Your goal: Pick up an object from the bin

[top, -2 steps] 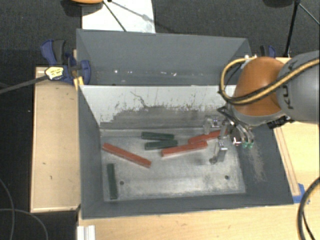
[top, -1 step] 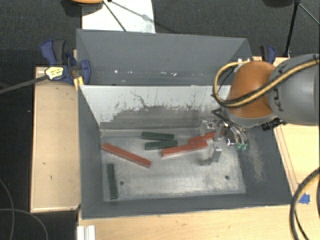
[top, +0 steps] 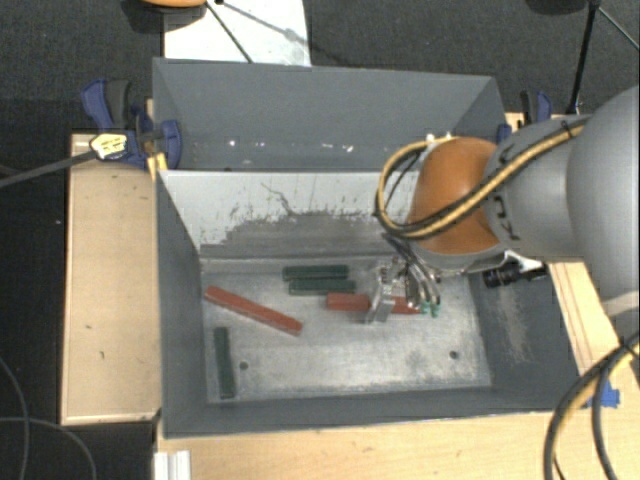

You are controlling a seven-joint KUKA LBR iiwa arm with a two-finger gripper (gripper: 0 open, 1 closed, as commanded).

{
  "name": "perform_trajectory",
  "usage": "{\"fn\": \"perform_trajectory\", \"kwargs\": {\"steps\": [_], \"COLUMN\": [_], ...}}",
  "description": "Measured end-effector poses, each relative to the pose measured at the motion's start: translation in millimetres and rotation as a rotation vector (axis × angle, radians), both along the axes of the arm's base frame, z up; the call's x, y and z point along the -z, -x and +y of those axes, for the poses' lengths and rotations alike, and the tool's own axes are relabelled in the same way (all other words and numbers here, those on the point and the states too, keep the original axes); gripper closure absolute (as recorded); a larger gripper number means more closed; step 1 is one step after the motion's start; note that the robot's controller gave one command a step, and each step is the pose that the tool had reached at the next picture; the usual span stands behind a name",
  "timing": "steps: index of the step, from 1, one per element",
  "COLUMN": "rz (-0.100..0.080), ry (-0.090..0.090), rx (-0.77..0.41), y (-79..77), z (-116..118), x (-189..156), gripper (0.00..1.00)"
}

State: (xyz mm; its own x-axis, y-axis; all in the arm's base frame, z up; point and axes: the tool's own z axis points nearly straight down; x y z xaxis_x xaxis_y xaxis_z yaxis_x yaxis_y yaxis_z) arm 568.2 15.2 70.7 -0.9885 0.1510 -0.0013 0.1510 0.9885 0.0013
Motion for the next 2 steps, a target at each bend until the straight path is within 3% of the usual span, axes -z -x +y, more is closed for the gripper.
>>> {"fn": "perform_trajectory", "kwargs": {"steps": [1,2], "rz": [0.000,-0.009], "ry": [0.000,0.002], "rx": [-0.001,-0.050], "y": [0.0,-12.2], "z": [0,-18], "x": [0,-177], "gripper": [1.00,1.00]}}
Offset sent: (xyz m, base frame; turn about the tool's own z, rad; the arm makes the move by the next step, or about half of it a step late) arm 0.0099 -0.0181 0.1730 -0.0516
